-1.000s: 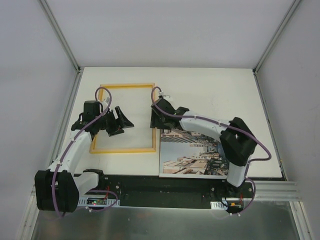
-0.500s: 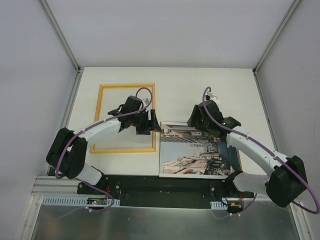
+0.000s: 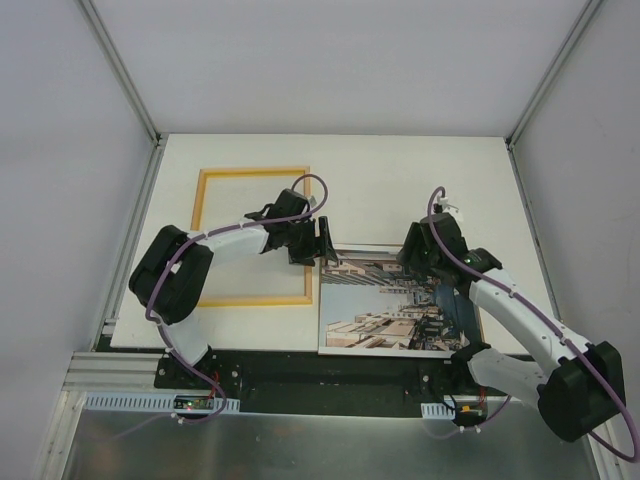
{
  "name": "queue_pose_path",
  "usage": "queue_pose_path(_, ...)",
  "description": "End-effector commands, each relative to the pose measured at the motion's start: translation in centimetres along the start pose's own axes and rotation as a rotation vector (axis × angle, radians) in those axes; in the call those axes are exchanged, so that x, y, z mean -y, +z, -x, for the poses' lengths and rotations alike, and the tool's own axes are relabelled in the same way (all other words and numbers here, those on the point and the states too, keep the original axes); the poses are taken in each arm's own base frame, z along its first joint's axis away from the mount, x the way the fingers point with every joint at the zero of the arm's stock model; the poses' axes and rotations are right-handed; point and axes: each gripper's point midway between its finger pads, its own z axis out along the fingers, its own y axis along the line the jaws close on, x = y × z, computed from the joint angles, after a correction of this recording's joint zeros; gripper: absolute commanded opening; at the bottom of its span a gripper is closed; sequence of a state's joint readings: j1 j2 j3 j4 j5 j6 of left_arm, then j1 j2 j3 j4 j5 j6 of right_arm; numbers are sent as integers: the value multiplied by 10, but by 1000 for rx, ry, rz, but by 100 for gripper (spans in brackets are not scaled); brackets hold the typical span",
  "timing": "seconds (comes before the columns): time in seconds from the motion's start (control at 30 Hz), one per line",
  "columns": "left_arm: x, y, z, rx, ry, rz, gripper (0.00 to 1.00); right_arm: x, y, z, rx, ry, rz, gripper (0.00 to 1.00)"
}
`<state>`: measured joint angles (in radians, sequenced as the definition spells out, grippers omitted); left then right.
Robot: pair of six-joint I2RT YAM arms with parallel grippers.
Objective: Put the photo into the frame
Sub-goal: Pick up the photo from the backboard.
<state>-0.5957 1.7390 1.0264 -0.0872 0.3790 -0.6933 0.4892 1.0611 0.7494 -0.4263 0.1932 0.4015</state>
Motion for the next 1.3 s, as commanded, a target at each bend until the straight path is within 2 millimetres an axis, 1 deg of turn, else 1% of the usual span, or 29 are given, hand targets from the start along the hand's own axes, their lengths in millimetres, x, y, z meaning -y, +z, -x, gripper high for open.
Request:
queue_pose_path(0.0, -9, -2, 3, 37, 7, 32, 69, 4, -2, -3, -8, -12, 6, 61)
queue_pose_path(0.13, -31, -9, 2, 47, -19, 64, 69, 4, 0, -6, -12, -12, 6, 61)
queue_pose_path(0.2, -36, -13, 1, 43, -24, 57, 70, 6, 1, -7, -14, -13, 1, 61)
queue_pose_path(0.27, -34, -14, 0, 36, -7, 45, 70, 8, 1, -7, -12, -16, -6, 61)
queue_pose_path(0.37, -19, -12, -2, 10, 21, 1, 69, 15, 3, -3, -1, -13, -30, 62)
queue_pose_path(0.47, -2, -9, -2, -4, 50, -34, 69, 36, 4, 6, 14, 0, -99, 65)
queue_pose_path(0.57, 9, -7, -4, -9, 59, -49, 68, 65, 7, 16, 18, 61, -172, 68)
queue_pose_path(0.6, 10, -6, -5, -10, 59, -49, 69, 80, 8, 21, 22, 92, -202, 70)
queue_pose_path(0.67, 11, -6, -6, -8, 56, -44, 69, 99, 9, 27, 30, 141, -237, 76)
queue_pose_path(0.8, 8, -3, -7, -4, 41, -30, 69, 137, 10, 37, 69, 257, -303, 91)
queue_pose_path(0.87, 6, -2, -6, 0, 34, -23, 69, 151, 11, 42, 88, 307, -312, 98)
queue_pose_path(0.9, 5, -2, -6, 3, 34, -20, 69, 158, 13, 42, 90, 326, -323, 99)
queue_pose_path(0.93, 5, -2, -6, 3, 32, -18, 69, 164, 16, 44, 96, 348, -327, 96)
queue_pose_path(1.03, 5, 0, -8, -6, 27, -21, 69, 176, 27, 45, 95, 396, -312, 96)
queue_pose_path(1.1, 6, 1, -8, -6, 28, -26, 69, 178, 38, 43, 78, 430, -263, 96)
queue_pose_path(1.13, 5, 1, -9, -8, 30, -24, 69, 181, 42, 41, 74, 454, -256, 96)
queue_pose_path(1.27, 3, 4, -11, -15, 26, -16, 69, 185, 58, 39, 48, 530, -215, 96)
